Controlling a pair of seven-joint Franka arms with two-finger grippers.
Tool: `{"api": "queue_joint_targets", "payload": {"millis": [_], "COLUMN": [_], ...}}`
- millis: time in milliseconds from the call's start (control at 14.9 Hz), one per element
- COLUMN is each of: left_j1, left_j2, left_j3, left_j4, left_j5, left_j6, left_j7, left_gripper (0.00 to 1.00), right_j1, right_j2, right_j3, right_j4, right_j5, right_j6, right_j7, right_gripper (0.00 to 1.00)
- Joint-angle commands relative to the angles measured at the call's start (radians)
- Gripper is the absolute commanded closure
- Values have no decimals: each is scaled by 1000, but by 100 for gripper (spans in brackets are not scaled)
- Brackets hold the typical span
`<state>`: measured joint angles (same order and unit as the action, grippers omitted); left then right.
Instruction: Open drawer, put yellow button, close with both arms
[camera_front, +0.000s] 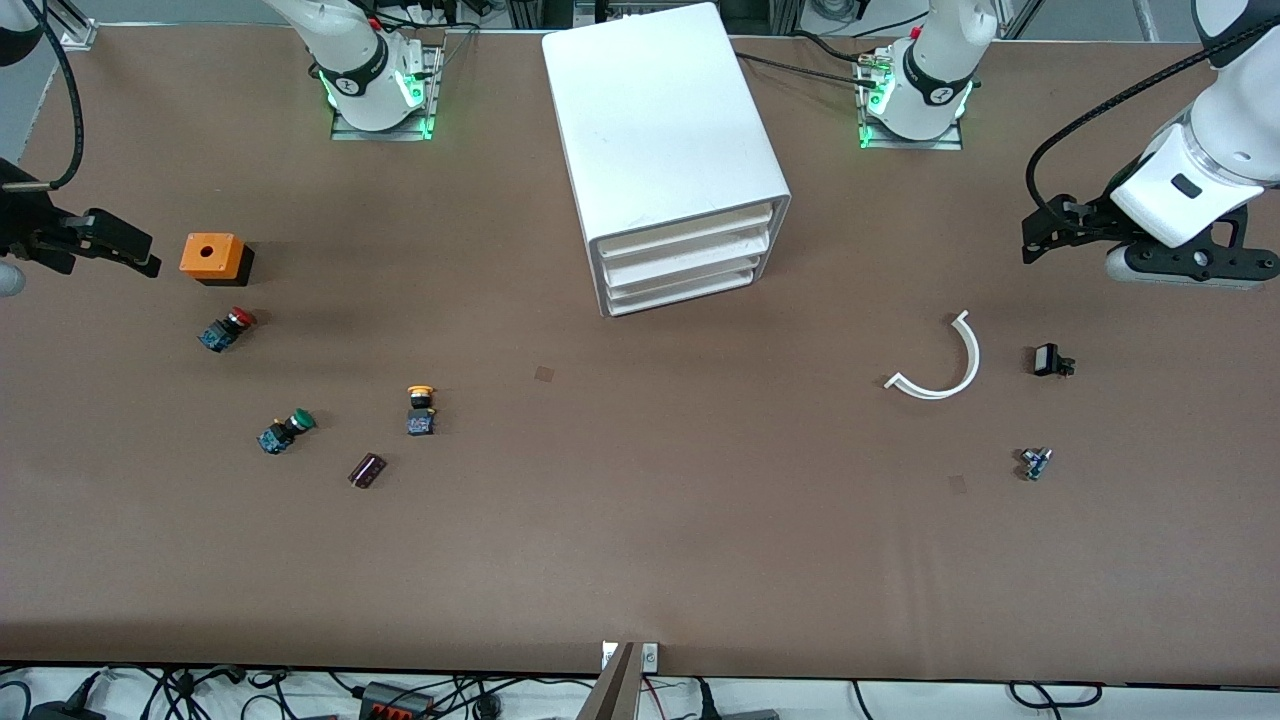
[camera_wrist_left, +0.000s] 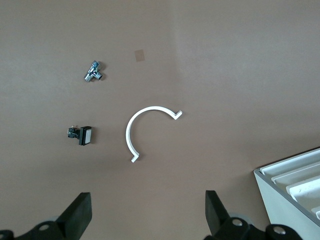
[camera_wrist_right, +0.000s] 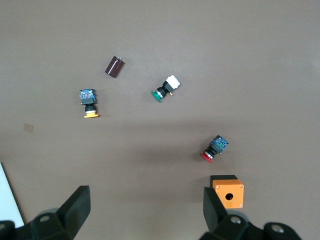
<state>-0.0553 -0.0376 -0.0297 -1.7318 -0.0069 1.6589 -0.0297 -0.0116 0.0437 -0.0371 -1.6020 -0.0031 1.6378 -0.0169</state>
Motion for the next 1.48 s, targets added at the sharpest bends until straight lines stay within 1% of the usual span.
{"api": "queue_joint_targets", "payload": {"millis": [0, 538, 673, 874, 1009, 1076, 1278, 1413], "left_j1": [0, 0, -1, -3, -20, -30, -50, -66], "left_j2": [-11, -11, 2, 30, 44, 48, 99, 154], "left_j3": [1, -1, -1, -3, -6, -13, -24, -27], "left_j4": [9, 18, 24, 60, 80, 83, 86, 86], "left_j5": [-15, -15, -13, -15, -18, -30, -143, -241], "left_j6": [-21, -25, -27, -102, -192, -233, -358, -370], "left_j7": [22, 10, 16, 17, 22, 22, 25, 27], "left_gripper": [0, 0, 0, 0, 0, 0, 0, 0], "right_j1": [-8, -8, -10, -13, -10, -8, 15, 38], "right_j2": [-11, -11, -10, -2, -1, 13, 59, 99], "right_j3": [11, 11, 11, 10, 10, 10, 11, 11], "right_j4": [-10, -10, -10, -10, -10, -10, -10, -10], "right_j5": [-11, -8, -8, -11, -11, -11, -6, 1], "right_j6": [-1, -4, -4, 4, -3, 2, 30, 69], "right_j7": [-12, -8, -8, -2, 0, 0, 2, 3], "right_gripper": [0, 0, 0, 0, 0, 0, 0, 0]}}
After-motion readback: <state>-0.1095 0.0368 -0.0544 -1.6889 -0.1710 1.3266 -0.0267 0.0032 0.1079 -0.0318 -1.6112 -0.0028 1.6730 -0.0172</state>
